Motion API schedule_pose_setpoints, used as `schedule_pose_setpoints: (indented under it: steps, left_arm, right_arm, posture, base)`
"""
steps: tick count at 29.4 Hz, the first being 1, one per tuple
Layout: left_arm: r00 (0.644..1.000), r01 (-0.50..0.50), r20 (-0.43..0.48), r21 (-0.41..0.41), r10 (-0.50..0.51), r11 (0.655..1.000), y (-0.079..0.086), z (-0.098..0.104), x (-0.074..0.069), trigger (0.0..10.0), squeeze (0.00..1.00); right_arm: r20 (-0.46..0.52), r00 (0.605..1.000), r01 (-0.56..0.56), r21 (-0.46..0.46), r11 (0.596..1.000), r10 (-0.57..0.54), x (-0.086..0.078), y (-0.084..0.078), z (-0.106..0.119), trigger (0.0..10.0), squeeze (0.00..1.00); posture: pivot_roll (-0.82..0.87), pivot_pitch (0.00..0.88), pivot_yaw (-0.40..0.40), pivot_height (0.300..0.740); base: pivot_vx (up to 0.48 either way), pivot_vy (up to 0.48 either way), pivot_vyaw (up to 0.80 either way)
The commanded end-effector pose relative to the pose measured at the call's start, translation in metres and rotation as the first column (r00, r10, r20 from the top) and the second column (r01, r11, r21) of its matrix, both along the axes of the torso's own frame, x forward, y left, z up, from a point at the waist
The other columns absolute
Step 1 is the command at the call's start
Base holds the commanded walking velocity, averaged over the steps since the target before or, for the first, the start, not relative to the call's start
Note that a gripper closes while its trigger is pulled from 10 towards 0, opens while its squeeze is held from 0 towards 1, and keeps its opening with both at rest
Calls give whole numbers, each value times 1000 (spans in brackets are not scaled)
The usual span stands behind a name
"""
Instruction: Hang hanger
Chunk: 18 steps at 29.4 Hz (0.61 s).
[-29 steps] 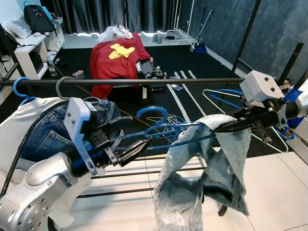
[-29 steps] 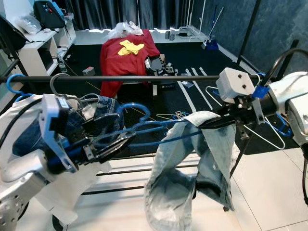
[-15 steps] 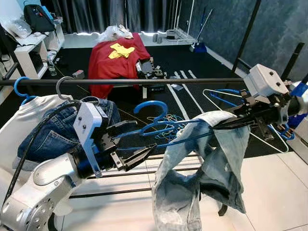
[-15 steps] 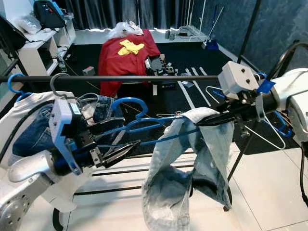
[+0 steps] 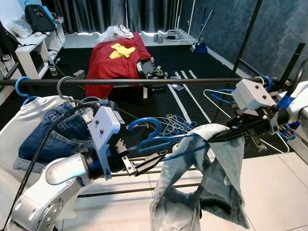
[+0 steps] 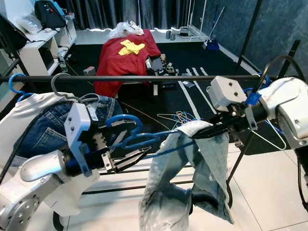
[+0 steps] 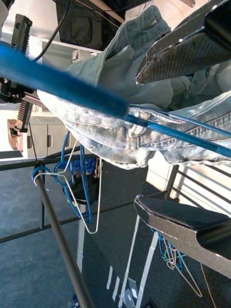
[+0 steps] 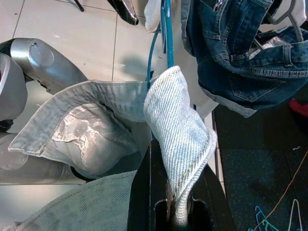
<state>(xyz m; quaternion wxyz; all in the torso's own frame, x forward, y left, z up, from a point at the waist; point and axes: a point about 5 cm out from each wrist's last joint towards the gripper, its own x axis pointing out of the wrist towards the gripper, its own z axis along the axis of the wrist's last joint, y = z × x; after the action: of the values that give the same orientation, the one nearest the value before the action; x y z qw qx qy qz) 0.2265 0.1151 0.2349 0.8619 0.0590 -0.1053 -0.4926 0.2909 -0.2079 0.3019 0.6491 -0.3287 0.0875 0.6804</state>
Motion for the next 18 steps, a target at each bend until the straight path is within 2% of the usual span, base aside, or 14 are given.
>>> schedule_pose_setpoints:
  steps: [1, 3, 4, 5, 6, 7, 8, 9, 10, 11, 14, 18]
  left_arm:
    - [999, 17, 30, 33, -18, 999, -3, 3, -2, 10000, 0]
    - [999, 18, 31, 36, -19, 999, -3, 3, -2, 10000, 0]
    - [999, 25, 36, 69, -28, 997, -4, 1, -3, 8235, 0]
    - [999, 25, 36, 69, -28, 997, -4, 1, -3, 8235, 0]
    - [999, 30, 42, 103, -35, 994, -5, 0, -3, 6039, 0]
    - [999, 30, 42, 103, -35, 994, -5, 0, -3, 6039, 0]
    - [998, 31, 49, 135, -38, 990, -6, -1, -4, 4078, 0]
    - [998, 31, 49, 135, -38, 990, -6, -1, -4, 4078, 0]
    - [998, 26, 56, 169, -36, 985, -8, -3, -3, 2275, 0]
    - [998, 17, 59, 199, -29, 980, -10, -6, -2, 39, 0]
    - [998, -10, 69, 231, -7, 973, -12, -10, 2, 0, 0]
    - [996, -35, 86, 224, 16, 974, -13, -9, 5, 0, 0]
  right_arm:
    - [10, 1000, -28, -13, 1000, 29, -2, 5, 3, 10000, 0]
    - [9, 1000, -29, -13, 999, 29, -2, 5, 3, 10000, 0]
    - [4, 1000, -30, -23, 999, 30, -2, 5, 2, 10000, 0]
    - [4, 1000, -30, -23, 999, 30, -2, 5, 2, 10000, 0]
    - [1, 999, -32, -30, 999, 32, -2, 6, 0, 10000, 0]
    - [1, 999, -32, -30, 999, 32, -2, 6, 0, 10000, 0]
    - [-1, 999, -34, -34, 999, 34, -2, 6, 0, 10000, 0]
    - [-1, 999, -34, -34, 999, 34, -2, 6, 0, 10000, 0]
    - [-3, 999, -36, -35, 999, 36, -2, 7, -1, 10000, 0]
    - [-4, 999, -40, -33, 999, 40, -2, 8, -1, 10000, 0]
    - [-6, 999, -44, -30, 999, 43, -2, 9, 0, 10000, 0]
    - [-6, 999, -43, -29, 999, 43, -2, 10, 0, 10000, 0]
  posture:
    - [-130, 0, -43, 740]
    - [-130, 0, -43, 740]
    - [-128, 0, -47, 740]
    - [-128, 0, -47, 740]
    - [-127, 0, -48, 740]
    - [-127, 0, -48, 740]
    - [-127, 0, -48, 740]
    - [-127, 0, -48, 740]
    - [-125, 0, -47, 740]
    - [-125, 0, -46, 740]
    - [-125, 0, -45, 740]
    - [-127, 0, -40, 740]
  base:
    - [0, 0, 0]
    - [0, 0, 0]
    - [0, 0, 0]
    - [0, 0, 0]
    - [0, 0, 0]
    - [0, 0, 0]
    - [0, 0, 0]
    - [0, 0, 0]
    - [0, 0, 0]
    - [0, 0, 0]
    - [0, 0, 0]
    - [0, 0, 0]
